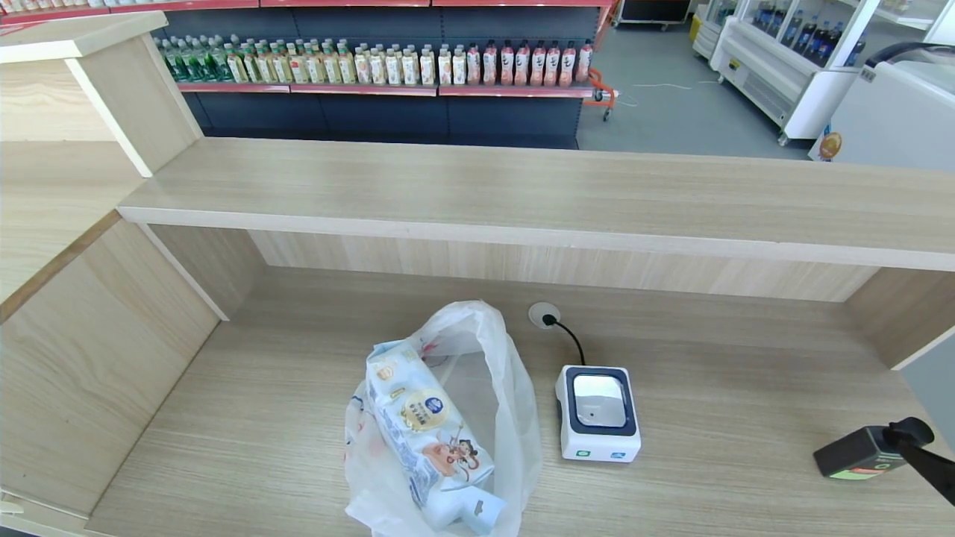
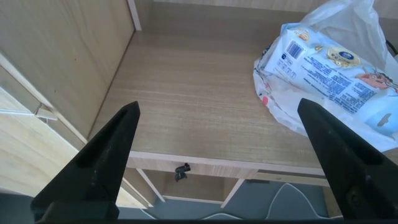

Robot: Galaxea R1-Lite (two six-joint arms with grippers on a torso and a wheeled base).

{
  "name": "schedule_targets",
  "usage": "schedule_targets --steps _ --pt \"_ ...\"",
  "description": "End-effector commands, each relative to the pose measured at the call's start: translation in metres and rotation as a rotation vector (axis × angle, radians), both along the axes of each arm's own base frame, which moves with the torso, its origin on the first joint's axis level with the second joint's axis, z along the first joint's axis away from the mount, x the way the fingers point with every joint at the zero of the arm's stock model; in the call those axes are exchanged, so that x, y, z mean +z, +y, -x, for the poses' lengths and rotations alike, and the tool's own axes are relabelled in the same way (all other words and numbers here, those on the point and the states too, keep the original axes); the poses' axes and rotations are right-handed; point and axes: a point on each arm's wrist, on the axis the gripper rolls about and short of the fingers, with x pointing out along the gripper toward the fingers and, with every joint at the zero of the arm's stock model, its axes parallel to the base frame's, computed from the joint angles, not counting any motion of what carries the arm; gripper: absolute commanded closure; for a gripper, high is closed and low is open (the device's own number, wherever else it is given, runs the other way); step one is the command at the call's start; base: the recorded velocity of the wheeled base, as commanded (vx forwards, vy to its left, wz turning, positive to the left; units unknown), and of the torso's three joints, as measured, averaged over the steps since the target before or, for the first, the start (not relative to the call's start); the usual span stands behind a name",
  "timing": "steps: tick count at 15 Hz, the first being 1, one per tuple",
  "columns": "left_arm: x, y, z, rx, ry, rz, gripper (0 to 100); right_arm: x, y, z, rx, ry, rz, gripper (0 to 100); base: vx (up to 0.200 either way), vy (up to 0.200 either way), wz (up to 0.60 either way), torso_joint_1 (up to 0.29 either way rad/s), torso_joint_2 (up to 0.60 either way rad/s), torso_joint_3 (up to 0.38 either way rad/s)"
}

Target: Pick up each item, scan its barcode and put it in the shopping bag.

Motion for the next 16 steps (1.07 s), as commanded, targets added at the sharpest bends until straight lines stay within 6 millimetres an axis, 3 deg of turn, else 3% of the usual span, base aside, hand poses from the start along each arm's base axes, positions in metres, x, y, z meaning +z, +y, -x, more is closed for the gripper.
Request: schedule_targets --steps 1,4,12,16 --pt "0.000 0.000 0.000 -0.001 0.000 0.002 0 0.000 0.000 -0.001 0.001 0.002 0.000 0 0.000 0.000 0.00 0.000 0.00 0.000" --pt "0.000 0.000 0.000 0.000 -0.003 0.028 0 0.001 -0.001 -0.002 0.001 0.003 0.001 0 0.000 0.000 0.00 0.000 0.00 0.000" --pt "0.000 0.000 0.000 0.000 -0.001 0.034 0 0.001 -0.005 -0.015 0.003 0.008 0.004 0 -0.200 0.000 0.00 0.001 0.00 0.002" --pt "0.000 0.000 0.000 0.000 -0.001 0.020 0 -0.004 -0.011 -0.029 -0.006 0.032 -0.009 0 0.000 0.000 0.00 0.000 0.00 0.000"
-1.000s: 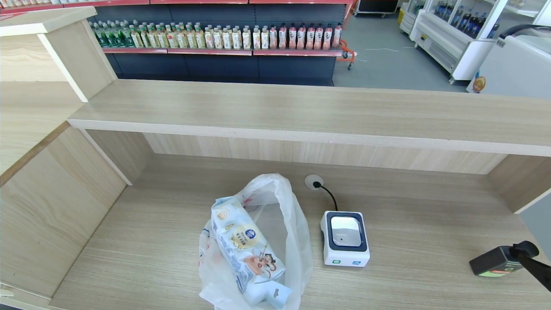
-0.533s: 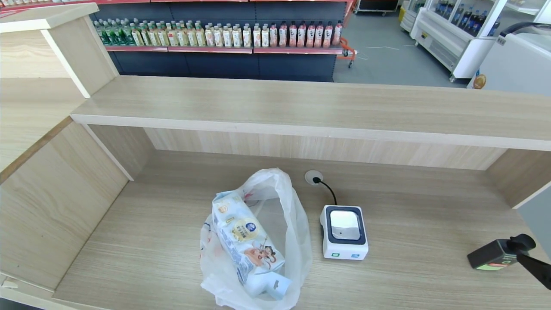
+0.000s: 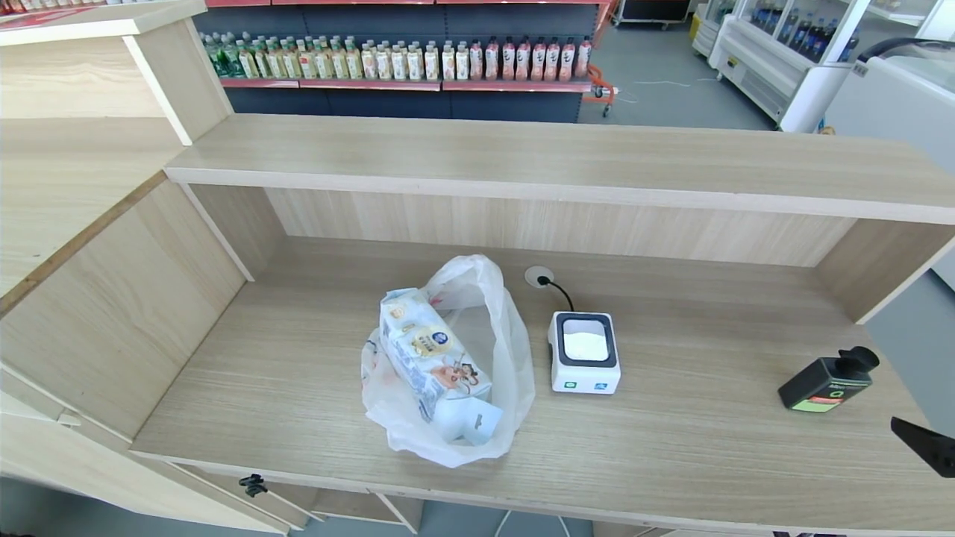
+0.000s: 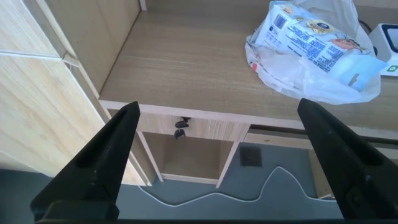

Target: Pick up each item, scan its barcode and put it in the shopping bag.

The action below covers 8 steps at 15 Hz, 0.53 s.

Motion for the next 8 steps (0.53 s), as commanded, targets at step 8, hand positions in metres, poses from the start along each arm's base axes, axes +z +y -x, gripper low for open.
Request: schedule_targets --steps 8 --pt "0.000 0.000 0.000 0.000 -0.001 0.000 0 -0.038 -0.013 -0.037 0.037 -0.046 0.047 0 0.000 0.000 0.00 0.000 0.00 0.000"
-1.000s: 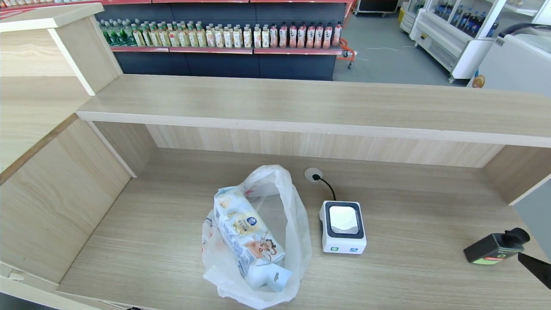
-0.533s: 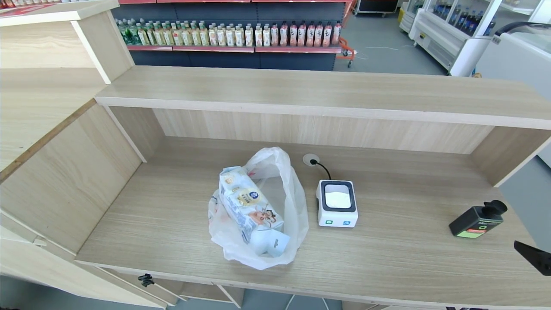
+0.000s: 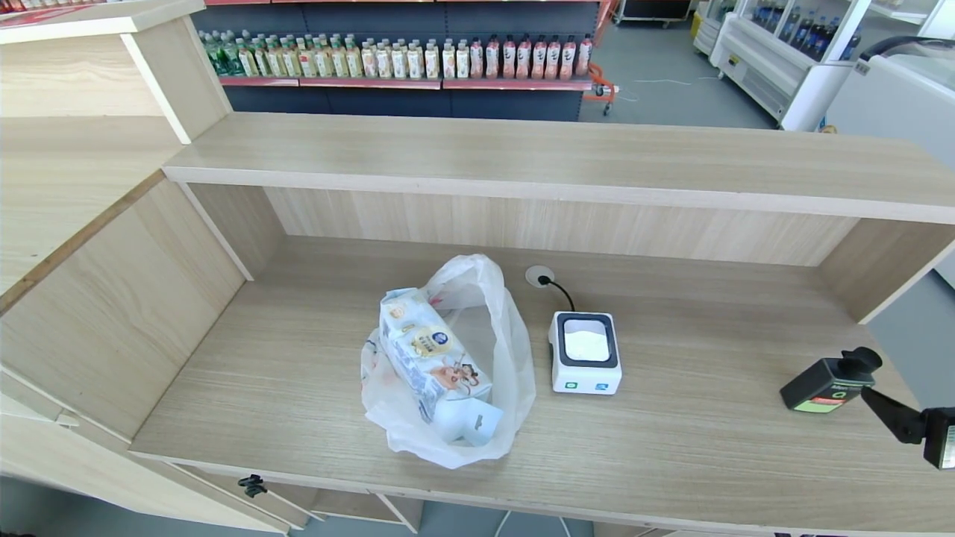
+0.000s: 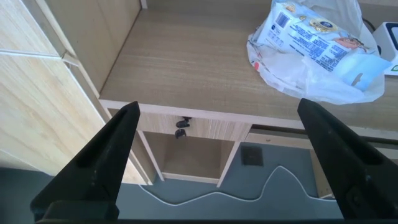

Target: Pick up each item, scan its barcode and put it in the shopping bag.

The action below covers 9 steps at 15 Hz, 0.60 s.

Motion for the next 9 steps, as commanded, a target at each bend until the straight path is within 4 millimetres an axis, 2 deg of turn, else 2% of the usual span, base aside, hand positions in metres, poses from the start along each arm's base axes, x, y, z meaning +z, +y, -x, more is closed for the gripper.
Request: schedule_targets --steps 1,3,7,9 --pt "0.000 0.000 0.000 -0.002 0.000 0.001 0 -0.022 -0.001 -0.002 0.000 0.091 -0.041 0 0.000 0.000 0.00 0.000 0.00 0.000" --pt "0.000 0.000 0.000 0.000 0.000 0.001 0 -0.025 0.001 0.004 0.002 0.111 -0.023 0 0.000 0.000 0.00 0.000 0.00 0.000" --pt "0.000 0.000 0.000 0.000 0.000 0.001 0 -0.018 -0.014 0.004 -0.206 0.130 0.109 0 0.000 0.000 0.00 0.000 0.00 0.000" --pt "0.000 0.000 0.000 -0.002 0.000 0.001 0 -0.029 -0.023 0.004 -0.146 0.196 0.042 0 0.000 0.000 0.00 0.000 0.00 0.000"
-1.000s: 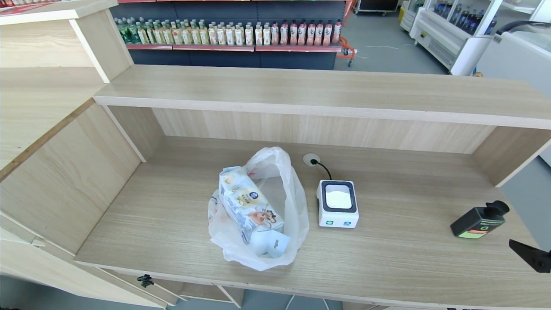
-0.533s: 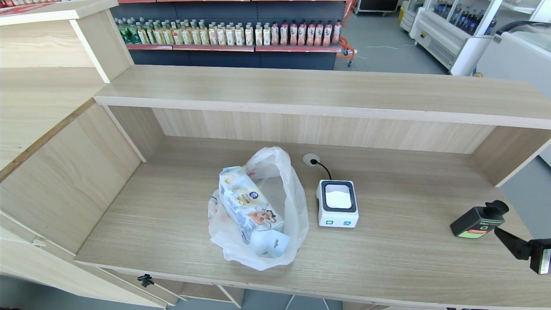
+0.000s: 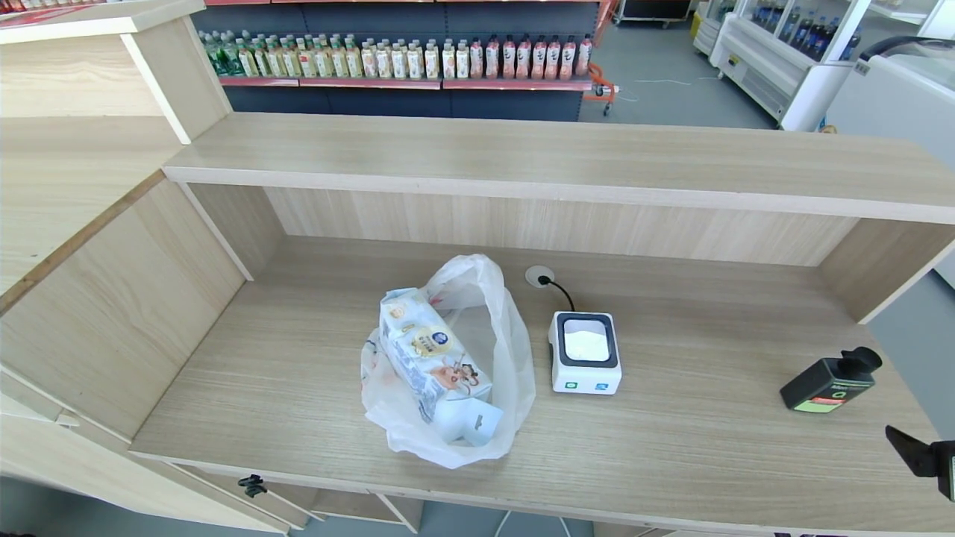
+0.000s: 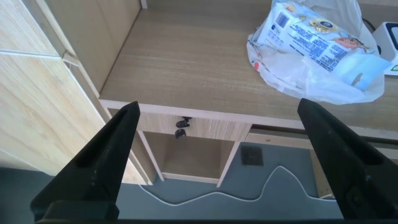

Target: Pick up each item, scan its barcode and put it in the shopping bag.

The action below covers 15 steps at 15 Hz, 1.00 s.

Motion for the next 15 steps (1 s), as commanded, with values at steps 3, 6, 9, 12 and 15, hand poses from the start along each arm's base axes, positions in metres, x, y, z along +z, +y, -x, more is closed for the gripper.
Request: schedule_targets --steps 3,6,9,12,15 --pt "0.000 0.000 0.000 -0.002 -0.002 0.001 0 -0.010 -0.024 -0.019 -0.007 0.061 -0.066 0 0.000 0.000 0.00 0.000 0.00 0.000" --pt "0.000 0.000 0.000 0.000 0.000 0.001 0 -0.008 -0.049 -0.036 0.084 0.021 -0.143 0 0.000 0.000 0.00 0.000 0.00 0.000" --pt "0.000 0.000 0.000 0.000 0.000 0.001 0 -0.011 -0.058 -0.040 0.115 0.025 -0.178 0 0.000 0.000 0.00 0.000 0.00 0.000" --pt "0.000 0.000 0.000 0.000 0.000 0.001 0 -0.014 -0.057 -0.039 0.125 0.035 -0.195 0 0.000 0.000 0.00 0.000 0.00 0.000" --pt "0.000 0.000 0.000 0.000 0.000 0.001 0 -0.021 -0.062 -0.042 0.148 0.048 -0.233 0 0.000 0.000 0.00 0.000 0.00 0.000"
